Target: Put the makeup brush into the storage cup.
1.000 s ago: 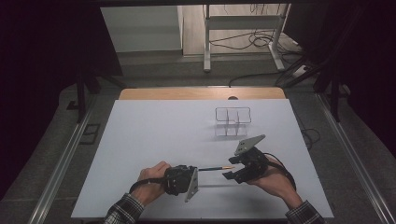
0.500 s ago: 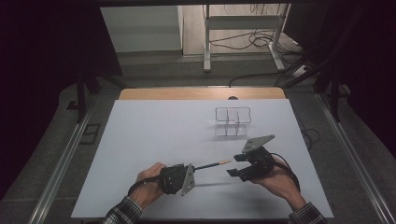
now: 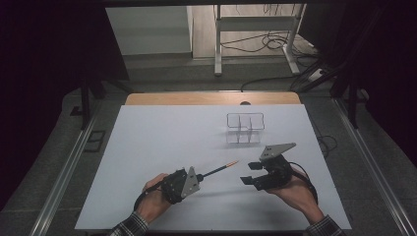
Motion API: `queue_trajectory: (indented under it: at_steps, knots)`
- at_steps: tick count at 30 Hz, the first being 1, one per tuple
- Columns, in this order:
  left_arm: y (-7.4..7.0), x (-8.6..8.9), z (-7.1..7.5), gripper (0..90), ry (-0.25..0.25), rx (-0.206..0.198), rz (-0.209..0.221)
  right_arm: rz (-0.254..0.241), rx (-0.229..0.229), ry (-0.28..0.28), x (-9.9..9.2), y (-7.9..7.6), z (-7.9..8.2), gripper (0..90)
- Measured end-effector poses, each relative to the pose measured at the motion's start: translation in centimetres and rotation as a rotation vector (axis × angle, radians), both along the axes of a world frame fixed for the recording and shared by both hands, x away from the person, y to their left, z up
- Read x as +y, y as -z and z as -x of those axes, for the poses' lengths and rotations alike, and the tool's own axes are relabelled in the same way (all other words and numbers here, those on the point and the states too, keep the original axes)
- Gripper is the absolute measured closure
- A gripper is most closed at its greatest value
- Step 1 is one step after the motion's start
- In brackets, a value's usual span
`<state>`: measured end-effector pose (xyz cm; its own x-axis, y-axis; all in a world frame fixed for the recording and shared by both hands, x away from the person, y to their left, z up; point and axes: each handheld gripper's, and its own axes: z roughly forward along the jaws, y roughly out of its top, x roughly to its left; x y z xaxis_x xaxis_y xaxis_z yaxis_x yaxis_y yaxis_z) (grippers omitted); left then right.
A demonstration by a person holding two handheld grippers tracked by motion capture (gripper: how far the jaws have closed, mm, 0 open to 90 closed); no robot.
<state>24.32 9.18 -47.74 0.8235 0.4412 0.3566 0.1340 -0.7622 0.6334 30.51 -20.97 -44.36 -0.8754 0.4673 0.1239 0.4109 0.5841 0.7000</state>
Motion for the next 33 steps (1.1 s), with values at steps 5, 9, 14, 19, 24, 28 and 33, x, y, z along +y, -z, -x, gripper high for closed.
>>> queue_trajectory:
  at_steps: [5,9,14,19,24,28,33]
  knots:
    - [-0.3,0.5,-0.1,85.8,-0.020,0.039,0.067,-0.026,-0.004,0.007,0.0,-0.2,0.2,39.9]
    - [-0.4,0.9,-0.2,85.8,-0.031,0.065,0.112,-0.041,-0.006,0.015,0.0,-0.4,0.3,40.3]
    - [-0.5,1.2,-0.1,85.8,-0.047,0.102,0.187,-0.063,-0.004,0.022,0.1,-0.6,0.5,40.3]
    - [-0.7,1.5,-0.1,85.8,-0.053,0.139,0.254,-0.095,-0.010,0.026,0.2,-0.8,0.6,40.8]
    - [-0.8,1.7,-0.1,85.8,-0.061,0.161,0.309,-0.113,-0.002,0.028,0.4,-1.0,0.8,41.2]
    - [-0.8,1.9,-0.1,85.8,-0.064,0.181,0.346,-0.134,0.004,0.029,0.6,-1.2,0.9,41.2]
    - [-0.8,1.9,0.0,85.8,-0.064,0.195,0.385,-0.156,0.007,0.033,1.0,-1.4,1.0,40.9]
